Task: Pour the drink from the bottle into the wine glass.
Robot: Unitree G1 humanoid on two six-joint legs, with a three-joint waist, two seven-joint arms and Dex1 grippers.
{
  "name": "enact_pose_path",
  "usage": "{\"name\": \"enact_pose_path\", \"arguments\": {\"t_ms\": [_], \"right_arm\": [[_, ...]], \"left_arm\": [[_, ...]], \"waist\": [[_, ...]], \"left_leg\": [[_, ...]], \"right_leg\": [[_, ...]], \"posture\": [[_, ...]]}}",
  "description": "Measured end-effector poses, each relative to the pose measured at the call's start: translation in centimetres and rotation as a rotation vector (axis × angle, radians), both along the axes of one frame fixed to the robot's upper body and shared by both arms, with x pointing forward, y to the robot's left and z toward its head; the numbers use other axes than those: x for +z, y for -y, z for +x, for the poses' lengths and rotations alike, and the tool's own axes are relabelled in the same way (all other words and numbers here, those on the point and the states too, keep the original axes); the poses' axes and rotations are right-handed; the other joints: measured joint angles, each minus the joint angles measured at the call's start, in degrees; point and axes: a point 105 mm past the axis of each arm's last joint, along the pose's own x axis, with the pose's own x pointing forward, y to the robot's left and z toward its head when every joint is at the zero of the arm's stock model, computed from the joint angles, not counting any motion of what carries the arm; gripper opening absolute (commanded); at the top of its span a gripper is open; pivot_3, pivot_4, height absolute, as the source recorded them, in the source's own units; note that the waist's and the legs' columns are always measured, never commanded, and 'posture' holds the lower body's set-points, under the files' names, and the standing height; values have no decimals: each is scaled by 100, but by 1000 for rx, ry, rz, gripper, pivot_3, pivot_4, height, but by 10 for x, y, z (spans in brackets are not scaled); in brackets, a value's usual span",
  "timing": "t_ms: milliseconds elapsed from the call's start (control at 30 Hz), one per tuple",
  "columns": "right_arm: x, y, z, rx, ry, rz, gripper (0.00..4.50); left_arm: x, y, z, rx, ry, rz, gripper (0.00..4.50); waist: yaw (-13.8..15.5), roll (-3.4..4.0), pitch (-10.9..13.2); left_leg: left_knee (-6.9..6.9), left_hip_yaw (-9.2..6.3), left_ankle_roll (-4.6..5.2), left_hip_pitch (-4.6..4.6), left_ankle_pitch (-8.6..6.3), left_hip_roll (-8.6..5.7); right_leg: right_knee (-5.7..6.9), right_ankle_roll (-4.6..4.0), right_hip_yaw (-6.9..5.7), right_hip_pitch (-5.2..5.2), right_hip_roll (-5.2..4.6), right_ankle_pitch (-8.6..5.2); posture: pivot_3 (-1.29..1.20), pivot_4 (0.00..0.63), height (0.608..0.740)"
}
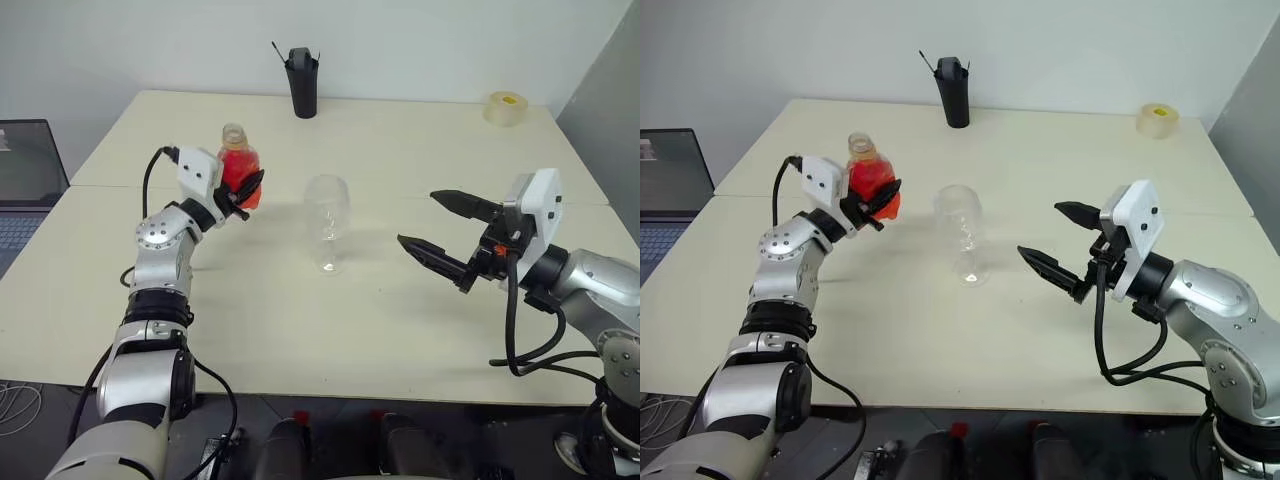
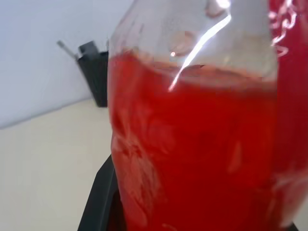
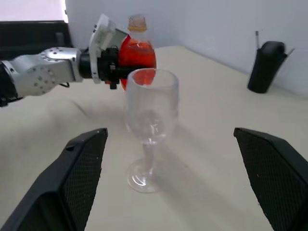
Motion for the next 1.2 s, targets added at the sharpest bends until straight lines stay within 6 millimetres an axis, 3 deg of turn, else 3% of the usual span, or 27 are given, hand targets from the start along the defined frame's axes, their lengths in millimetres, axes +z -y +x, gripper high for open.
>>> {"name": "enact_pose_path", "arguments": {"t_ms": [133,300,633,800,1200], "right_arm": [[-19,-1,-7,-37,11,3,4500],[-35,-6,-18,-44,4,-17,4500],[-30,-7,-17,-56,28,-9,4500],[-26,-8,-17,-47,45,-23,4500],[-16,-12,-13,-26,85,-38,4500]], "left_arm": [[21,18,3,-41,81,108,1384],[41,23,5,-46,166,219,1366],[39,26,7,-36,280,454,1365],[45,30,7,-14,356,488,1363],[34,44,2,-72,419,593,1322]], "waist": [[-11,0,0],[-28,0,1],[-9,0,1],[-7,0,1],[-9,0,1]], "left_leg": [[-2,-5,-1,0,1,0],[0,-4,-2,4,1,-1],[2,-8,-5,3,3,-5],[2,-8,-5,3,3,-6],[4,-8,-8,2,5,-6]], "right_leg": [[0,-1,-7,1,9,0],[1,-1,-5,2,15,0],[-1,-2,-12,5,13,0],[-1,-2,-14,6,10,0],[1,-2,-18,6,9,0]], "posture": [[0,150,740],[0,150,740],[0,150,740],[0,150,740],[0,150,740]]}}
